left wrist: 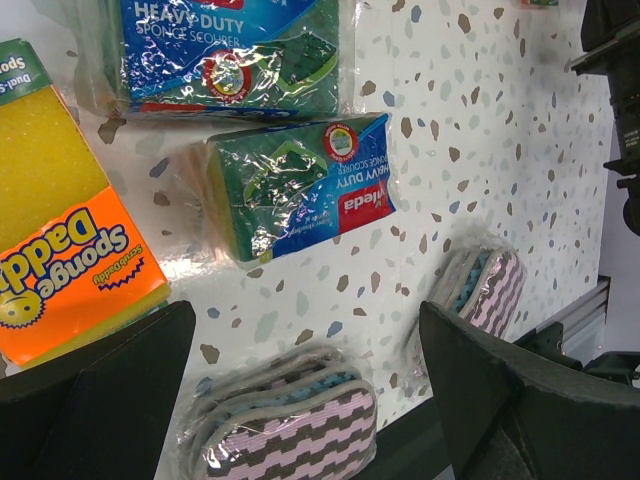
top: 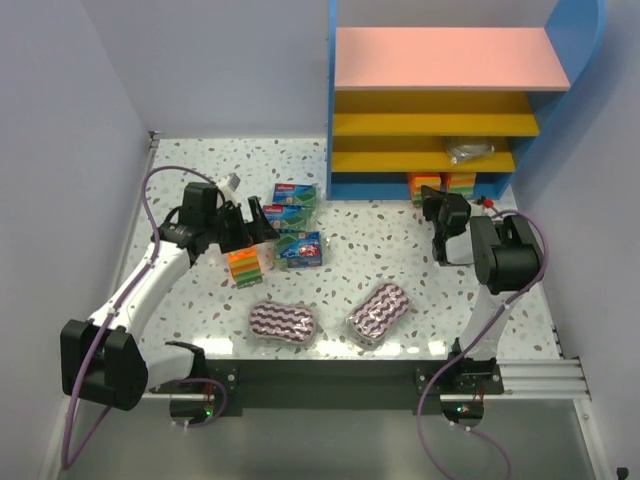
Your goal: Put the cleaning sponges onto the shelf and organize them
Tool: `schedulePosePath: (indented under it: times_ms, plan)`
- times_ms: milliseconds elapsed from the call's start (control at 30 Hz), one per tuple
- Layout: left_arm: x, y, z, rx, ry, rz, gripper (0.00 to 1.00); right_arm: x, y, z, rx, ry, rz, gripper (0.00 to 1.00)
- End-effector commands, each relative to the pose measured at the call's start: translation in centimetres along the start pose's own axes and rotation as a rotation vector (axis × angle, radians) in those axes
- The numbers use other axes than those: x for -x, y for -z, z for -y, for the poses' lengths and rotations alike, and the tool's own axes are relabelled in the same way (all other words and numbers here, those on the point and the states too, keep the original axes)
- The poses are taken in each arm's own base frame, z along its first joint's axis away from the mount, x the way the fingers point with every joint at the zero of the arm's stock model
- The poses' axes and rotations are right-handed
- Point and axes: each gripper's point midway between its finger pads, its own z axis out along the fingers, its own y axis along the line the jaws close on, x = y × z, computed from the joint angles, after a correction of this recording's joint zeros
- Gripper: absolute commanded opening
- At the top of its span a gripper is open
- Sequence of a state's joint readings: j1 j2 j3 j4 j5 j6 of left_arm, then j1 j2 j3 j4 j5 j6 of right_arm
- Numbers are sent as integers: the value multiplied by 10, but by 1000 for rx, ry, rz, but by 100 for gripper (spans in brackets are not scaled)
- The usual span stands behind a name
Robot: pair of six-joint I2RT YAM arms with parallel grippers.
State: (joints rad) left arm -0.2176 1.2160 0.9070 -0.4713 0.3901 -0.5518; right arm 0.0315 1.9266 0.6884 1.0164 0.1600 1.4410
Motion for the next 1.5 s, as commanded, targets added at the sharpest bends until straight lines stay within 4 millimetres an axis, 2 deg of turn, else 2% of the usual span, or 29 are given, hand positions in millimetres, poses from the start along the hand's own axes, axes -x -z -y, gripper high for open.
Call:
schedulePosePath:
  times_ms: [0, 67, 100, 167, 300, 667, 800, 833, 867, 933, 967, 1000, 1067, 1100, 1167, 1233, 1267, 1300, 1333, 1367, 1400, 1433, 1467]
  plan:
    - [12, 3, 12, -47, -59, 48, 100, 1, -19, -11, 20, 21, 6, 0]
    - [13, 3, 11, -44, -60, 52, 100, -1, -26, -6, 4, 23, 2, 0]
    - [14, 3, 11, -43, -60, 54, 100, -1, -31, -12, 14, 26, 5, 0]
    - [13, 2, 10, -39, -58, 52, 100, -2, -37, -6, -6, 31, 2, 0]
    - [13, 2, 9, -33, -55, 51, 100, -2, -50, -10, -1, 26, 9, 0]
    - [18, 4, 9, -16, -66, 56, 100, 1, -64, -13, 12, 11, 17, 0]
    - [24, 8, 9, 1, -70, 75, 100, 2, -51, -25, 43, 10, 9, 0]
    - [26, 10, 9, 9, -69, 86, 100, 1, -44, -18, 34, 12, 2, 0]
    - [32, 16, 9, 26, -69, 122, 100, 0, -37, -32, 75, 8, -11, 0]
    - [40, 23, 8, 49, -66, 169, 100, -3, -22, -31, 91, 13, -39, 0]
    - [48, 32, 7, 78, -60, 224, 100, -4, -14, -48, 142, 9, -58, 1]
    - [52, 36, 5, 101, -52, 252, 100, -12, -4, -45, 148, 20, -108, 14]
    - [58, 47, -1, 146, -35, 304, 100, -19, 7, -51, 166, 44, -153, 29]
    - [63, 50, -8, 190, -28, 331, 100, -18, 18, -67, 202, 74, -166, 39]
    - [68, 55, -21, 257, -14, 351, 100, -25, 33, -63, 173, 118, -221, 47]
    - [73, 54, -29, 281, -14, 345, 100, -30, 55, -84, 202, 194, -272, 48]
    - [81, 53, -41, 312, -3, 345, 99, -36, 61, -68, 115, 230, -318, 48]
    - [84, 51, -47, 305, 1, 336, 95, -45, 67, -78, 125, 327, -352, 46]
    - [99, 55, -60, 307, 26, 368, 80, -51, 83, -73, 53, 386, -408, 42]
    - [102, 48, -62, 265, 34, 340, 67, -67, 95, -74, 62, 514, -460, 33]
    - [107, 43, -62, 244, 25, 339, 42, -75, 103, -93, 89, 576, -477, 26]
    - [120, 44, -72, 252, 29, 363, 30, -84, 116, -102, 108, 637, -504, 19]
    - [131, 35, -76, 264, 18, 346, 18, -93, 129, -93, 69, 691, -555, 0]
